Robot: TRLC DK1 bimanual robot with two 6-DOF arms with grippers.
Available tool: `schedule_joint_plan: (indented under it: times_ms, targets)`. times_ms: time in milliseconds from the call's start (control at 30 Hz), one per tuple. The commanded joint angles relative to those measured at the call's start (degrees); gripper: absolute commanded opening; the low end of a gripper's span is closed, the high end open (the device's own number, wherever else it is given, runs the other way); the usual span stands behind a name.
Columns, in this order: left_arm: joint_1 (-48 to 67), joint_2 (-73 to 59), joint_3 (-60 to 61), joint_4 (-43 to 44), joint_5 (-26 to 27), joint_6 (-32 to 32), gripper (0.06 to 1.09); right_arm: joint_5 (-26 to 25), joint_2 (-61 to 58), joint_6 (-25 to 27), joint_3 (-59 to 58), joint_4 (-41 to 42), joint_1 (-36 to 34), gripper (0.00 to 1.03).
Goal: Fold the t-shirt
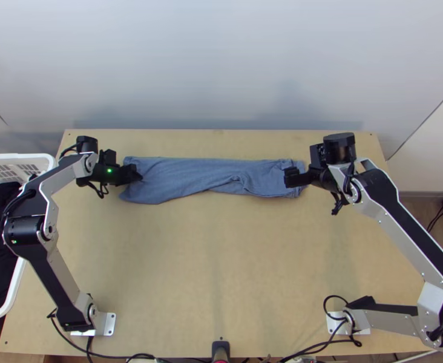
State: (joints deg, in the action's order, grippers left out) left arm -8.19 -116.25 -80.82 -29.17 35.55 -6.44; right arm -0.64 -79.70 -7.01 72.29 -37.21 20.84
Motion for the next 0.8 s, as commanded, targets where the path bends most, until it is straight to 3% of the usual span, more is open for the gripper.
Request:
schedule_joint_plan:
  times_ms: [0, 333, 767]
  targets:
    - [-1.04, 2.16, -0.83, 0.08, 0.22, -0.77, 0.09, 0.03, 0.69, -0.2, -0.92, -0.32, -0.19, 0.99]
    - [-5.35, 4.63, -7.95, -10.21, 0.22, -0.51, 0.09, 0.03, 0.69, -0.64, -1.36, -0.23, -0.19, 0.99]
    - [-1.04, 6.82, -14.11, -17.41, -1.19, -1.03, 0.09, 0.12, 1.04, -1.78, -1.8, -0.23, 0.43, 0.99]
